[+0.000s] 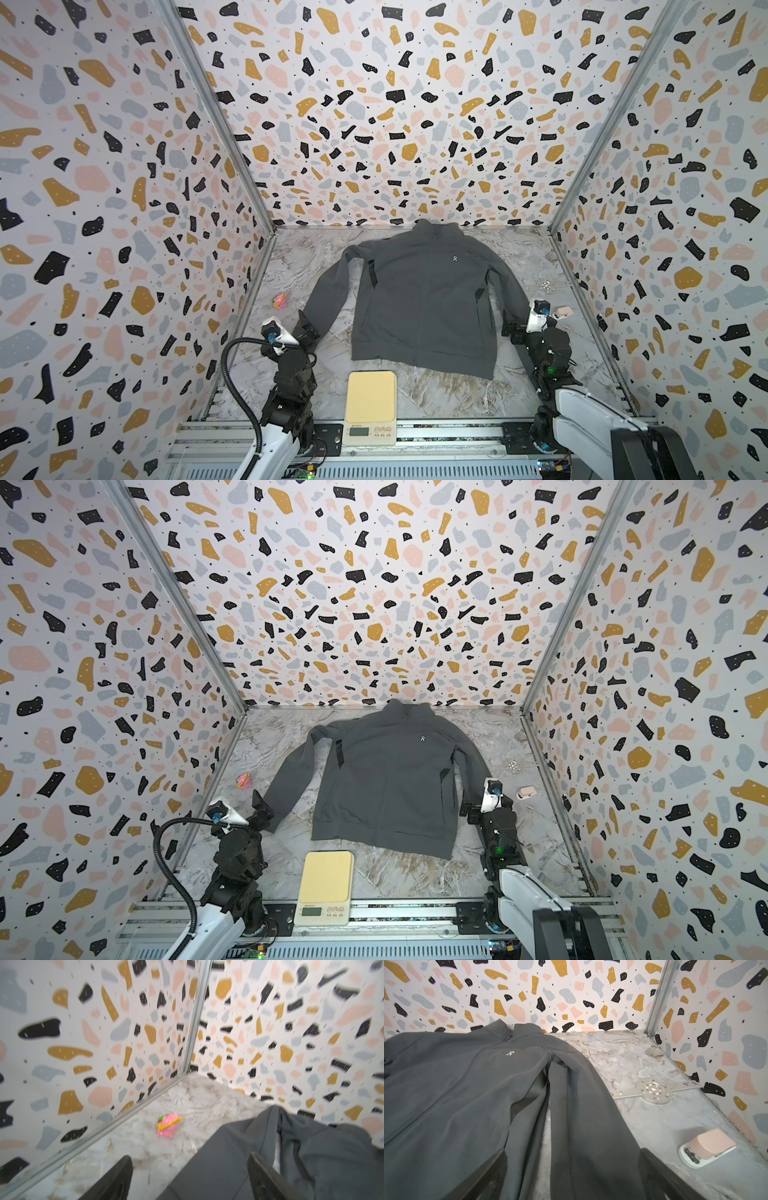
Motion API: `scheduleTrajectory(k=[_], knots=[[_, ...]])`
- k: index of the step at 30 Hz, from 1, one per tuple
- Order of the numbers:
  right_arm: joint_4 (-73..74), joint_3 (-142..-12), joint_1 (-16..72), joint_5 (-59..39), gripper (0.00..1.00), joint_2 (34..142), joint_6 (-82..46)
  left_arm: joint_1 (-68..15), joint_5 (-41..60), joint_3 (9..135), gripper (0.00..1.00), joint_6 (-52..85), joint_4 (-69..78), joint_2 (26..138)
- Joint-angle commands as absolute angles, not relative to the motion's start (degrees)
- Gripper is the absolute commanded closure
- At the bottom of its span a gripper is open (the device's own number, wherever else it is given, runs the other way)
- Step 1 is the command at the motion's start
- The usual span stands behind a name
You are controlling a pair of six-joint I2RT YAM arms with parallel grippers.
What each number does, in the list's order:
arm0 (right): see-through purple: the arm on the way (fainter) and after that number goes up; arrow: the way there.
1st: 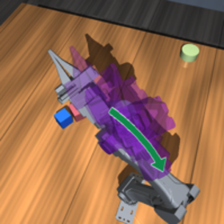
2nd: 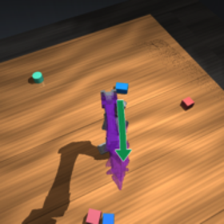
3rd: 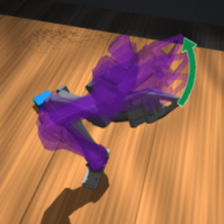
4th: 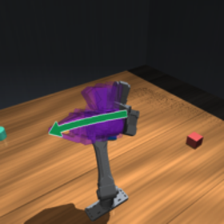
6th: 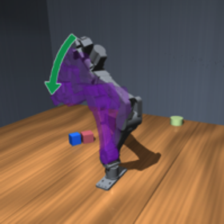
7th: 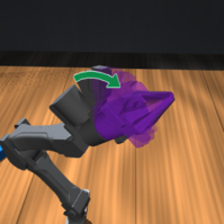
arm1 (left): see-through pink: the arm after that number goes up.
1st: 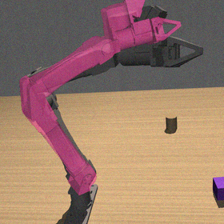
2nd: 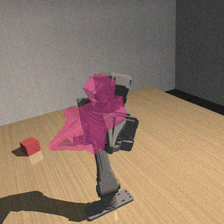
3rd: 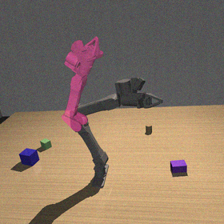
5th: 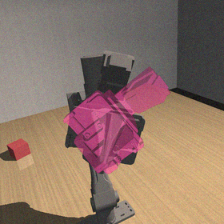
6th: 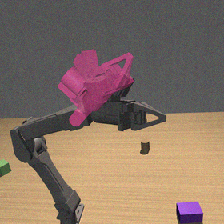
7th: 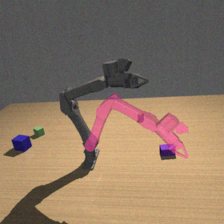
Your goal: Zip up the jacket
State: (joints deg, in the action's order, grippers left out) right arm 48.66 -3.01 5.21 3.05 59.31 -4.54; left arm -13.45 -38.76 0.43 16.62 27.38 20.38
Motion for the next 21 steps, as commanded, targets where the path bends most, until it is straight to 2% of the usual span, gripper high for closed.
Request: scheduleTrajectory(k=[1,5,8,9,11,12,13,15,16,17,18,19,20,21], knots=[[59.00,-6.02,5.37,0.85,0.01,64.99,-0.91,-13.10,-42.65,-9.95,0.04,13.48,46.00,23.89],[68.24,-6.93,6.06,0.85,0.01,72.92,3.07,-12.39,-40.39,-8.21,0.00,8.75,56.74,37.00],[86.90,-5.59,6.04,1.43,0.01,87.61,3.48,-10.72,-32.74,-2.58,0.00,6.65,62.14,52.11],[89.58,-5.93,6.19,1.45,0.01,88.54,3.95,-10.27,-29.48,0.04,0.00,5.97,63.56,57.86],[72.75,-9.02,5.20,-0.58,0.01,82.66,3.29,-9.84,-26.13,6.94,0.00,2.44,60.71,66.49],[77.15,-8.33,4.97,-1.78,0.01,84.76,3.45,-9.82,-25.35,9.67,0.00,0.66,58.77,69.53],[82.01,-7.54,5.06,-1.76,0.01,86.01,3.63,-9.72,-23.68,8.73,0.00,-1.14,64.52,73.54],[77.70,-8.60,4.94,-1.09,0.01,84.70,3.26,-8.94,-25.46,6.12,0.00,-0.99,82.63,84.67],[76.84,-9.03,4.88,0.11,0.01,84.79,2.59,-8.94,-25.10,5.59,0.00,-0.66,82.09,82.99],[76.70,-9.40,4.78,1.43,0.01,85.05,1.83,-8.61,-22.71,6.88,0.00,-0.41,72.00,78.34],[74.37,-10.51,4.79,4.01,0.01,85.39,0.79,-8.08,-22.22,7.22,0.00,0.02,70.05,78.46],[71.12,-12.11,4.67,5.30,0.01,85.51,-0.11,-8.00,-23.62,6.09,0.00,0.08,79.08,82.56],[71.37,-11.82,4.66,5.40,0.01,85.27,-0.01,-8.00,-25.12,6.01,0.00,0.05,81.80,83.68],[71.54,-11.66,4.66,5.37,0.01,85.19,0.14,-7.99,-25.23,7.17,0.00,1.16,75.32,80.91]])
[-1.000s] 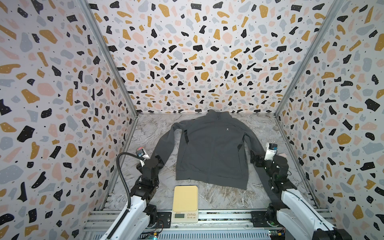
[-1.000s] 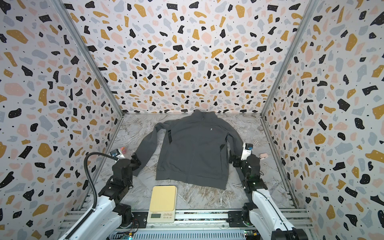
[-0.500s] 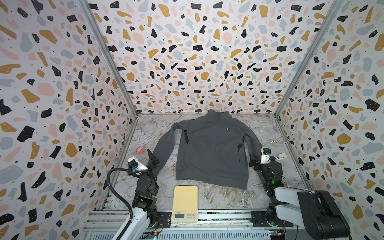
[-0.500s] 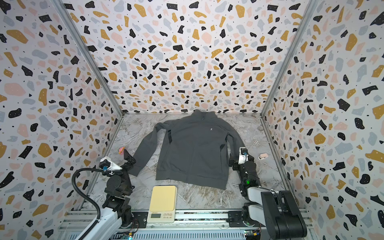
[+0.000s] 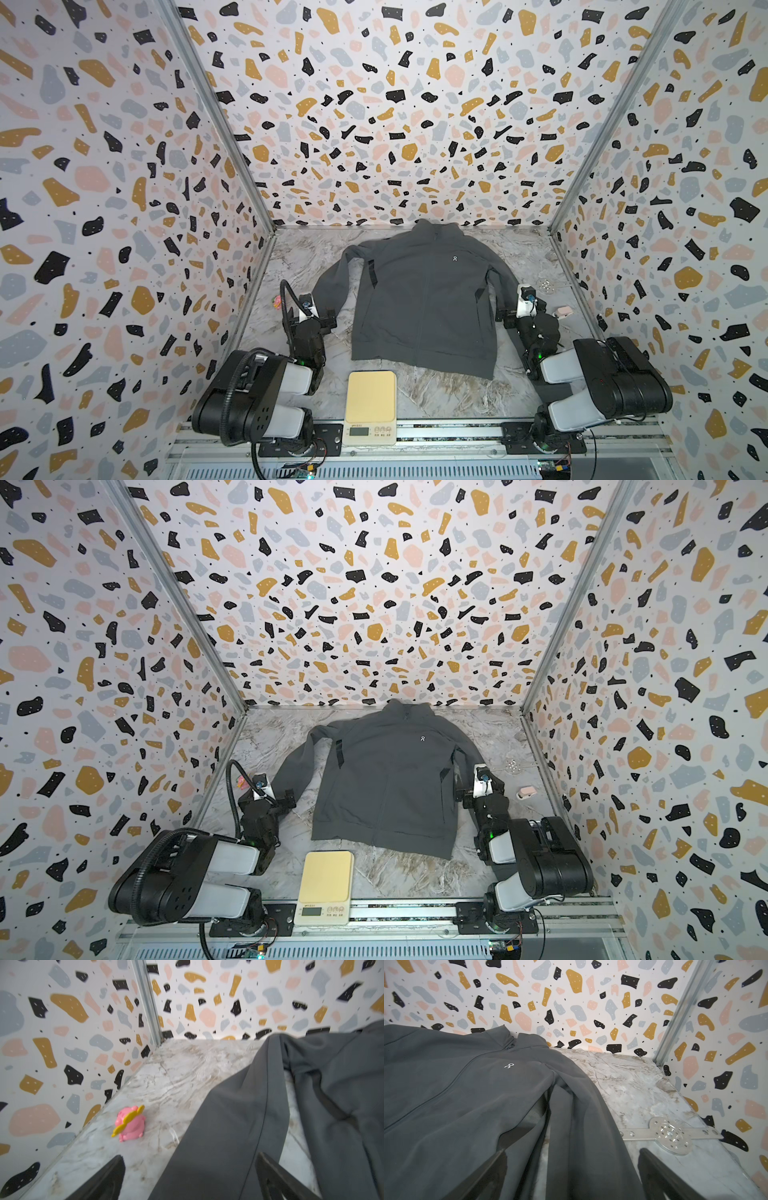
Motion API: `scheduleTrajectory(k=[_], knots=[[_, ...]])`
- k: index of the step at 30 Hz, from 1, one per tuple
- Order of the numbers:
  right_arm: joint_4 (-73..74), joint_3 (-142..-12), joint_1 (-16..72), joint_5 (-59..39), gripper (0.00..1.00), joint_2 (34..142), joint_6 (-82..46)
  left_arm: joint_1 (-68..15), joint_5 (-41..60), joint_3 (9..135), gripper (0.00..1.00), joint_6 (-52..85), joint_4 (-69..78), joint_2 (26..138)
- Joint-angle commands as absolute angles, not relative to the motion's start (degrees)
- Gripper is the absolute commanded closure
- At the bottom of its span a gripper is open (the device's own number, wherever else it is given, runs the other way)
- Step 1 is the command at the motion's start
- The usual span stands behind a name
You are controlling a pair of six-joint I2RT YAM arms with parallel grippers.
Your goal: Zip up the jacket
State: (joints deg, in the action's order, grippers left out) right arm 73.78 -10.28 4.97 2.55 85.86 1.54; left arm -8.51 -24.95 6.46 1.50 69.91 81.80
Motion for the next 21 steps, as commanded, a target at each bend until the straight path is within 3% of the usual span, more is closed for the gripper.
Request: scheduleTrajectory(k=[1,4,6,21], knots=[[71.39,-11.76,4.84,5.53,0.01,85.19,0.22,-8.00,-27.88,9.41,0.00,2.84,66.61,78.62],[71.50,-11.69,4.83,5.63,0.01,85.22,0.17,-8.00,-29.60,7.08,0.00,2.57,76.65,81.96],[71.50,-11.69,4.85,5.63,0.01,85.17,0.13,-8.00,-29.20,8.99,0.00,3.03,68.81,79.29],[72.57,-11.03,5.78,5.37,0.01,85.01,1.65,-8.00,-29.30,8.61,0.01,2.98,70.06,79.76]])
